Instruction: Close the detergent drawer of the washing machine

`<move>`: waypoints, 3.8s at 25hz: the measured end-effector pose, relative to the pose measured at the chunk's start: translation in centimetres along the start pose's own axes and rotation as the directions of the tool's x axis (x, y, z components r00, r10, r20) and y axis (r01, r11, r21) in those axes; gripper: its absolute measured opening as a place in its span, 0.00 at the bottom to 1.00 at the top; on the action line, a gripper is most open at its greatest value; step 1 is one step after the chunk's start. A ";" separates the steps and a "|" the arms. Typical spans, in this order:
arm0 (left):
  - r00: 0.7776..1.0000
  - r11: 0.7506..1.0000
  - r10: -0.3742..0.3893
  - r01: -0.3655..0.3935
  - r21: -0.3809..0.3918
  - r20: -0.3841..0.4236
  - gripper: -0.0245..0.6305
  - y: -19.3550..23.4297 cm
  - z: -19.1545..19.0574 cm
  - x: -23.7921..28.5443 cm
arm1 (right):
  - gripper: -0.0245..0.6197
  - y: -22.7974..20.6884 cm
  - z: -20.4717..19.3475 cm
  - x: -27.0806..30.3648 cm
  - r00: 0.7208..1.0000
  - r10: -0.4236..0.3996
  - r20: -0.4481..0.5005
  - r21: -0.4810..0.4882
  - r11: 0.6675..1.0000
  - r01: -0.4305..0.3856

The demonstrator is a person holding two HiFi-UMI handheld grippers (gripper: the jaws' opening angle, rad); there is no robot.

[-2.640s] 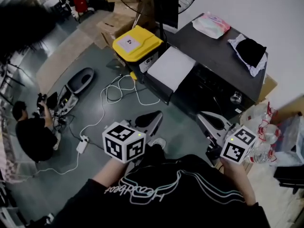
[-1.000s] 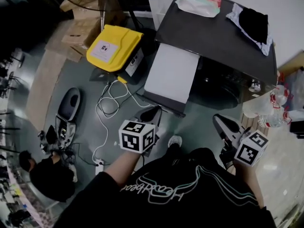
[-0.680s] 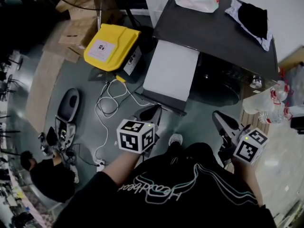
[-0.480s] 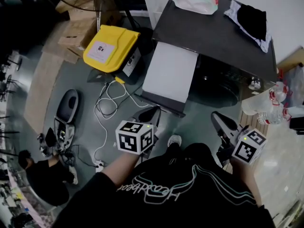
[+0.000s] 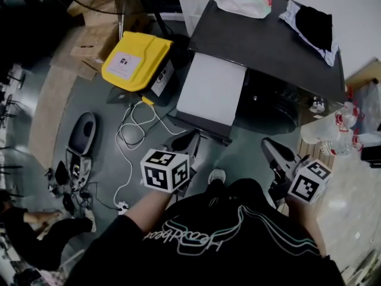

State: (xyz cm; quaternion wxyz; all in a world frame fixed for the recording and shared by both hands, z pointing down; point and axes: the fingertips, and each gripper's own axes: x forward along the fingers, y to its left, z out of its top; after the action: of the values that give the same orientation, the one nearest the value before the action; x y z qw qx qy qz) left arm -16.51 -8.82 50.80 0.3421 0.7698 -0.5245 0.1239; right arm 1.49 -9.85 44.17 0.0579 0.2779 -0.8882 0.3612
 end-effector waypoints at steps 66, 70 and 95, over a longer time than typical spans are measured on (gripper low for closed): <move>0.999 0.999 -0.050 0.050 0.022 0.000 0.07 2.1 10.5 11.1 | 0.08 -4.6 6.1 0.6 0.987 -0.140 0.082 0.033 0.990 0.138; 0.999 0.999 -0.046 0.046 0.020 0.004 0.07 2.2 10.9 11.8 | 0.08 -5.1 6.3 0.8 0.987 -0.138 0.083 0.036 0.990 0.136; 0.998 0.997 -0.068 0.068 0.023 0.011 0.07 2.6 12.2 12.9 | 0.08 -6.2 7.4 3.0 0.988 -0.140 0.058 0.038 0.990 0.138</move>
State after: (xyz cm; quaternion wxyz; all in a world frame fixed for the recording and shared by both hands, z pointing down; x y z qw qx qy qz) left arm -15.49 -26.76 49.96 0.3344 0.7917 -0.4986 0.1132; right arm 3.02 -19.79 43.43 0.0511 0.3509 -0.8617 0.3628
